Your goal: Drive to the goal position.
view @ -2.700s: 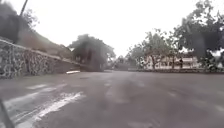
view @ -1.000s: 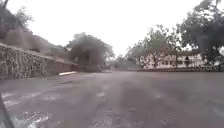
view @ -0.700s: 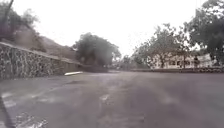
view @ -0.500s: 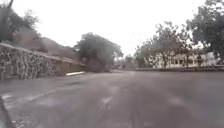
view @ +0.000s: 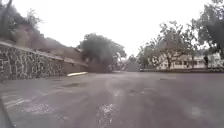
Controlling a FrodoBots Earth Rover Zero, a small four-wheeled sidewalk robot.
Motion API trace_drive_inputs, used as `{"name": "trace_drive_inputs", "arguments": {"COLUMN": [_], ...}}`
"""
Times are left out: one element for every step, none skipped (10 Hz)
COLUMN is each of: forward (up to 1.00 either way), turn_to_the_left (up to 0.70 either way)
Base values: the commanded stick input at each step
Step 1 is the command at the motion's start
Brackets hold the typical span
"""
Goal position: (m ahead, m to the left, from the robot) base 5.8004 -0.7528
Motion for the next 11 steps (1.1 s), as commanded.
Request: {"name": "trace_drive_inputs", "arguments": {"forward": [0.70, 0.70, 0.70, 0.70, 0.70, 0.70, 0.70, 0.70, 0.70, 0.70, 0.70], "turn_to_the_left": [0.00, 0.00, 0.00, 0.00, 0.00, 0.00, 0.00, 0.00, 0.00, 0.00, 0.00]}}
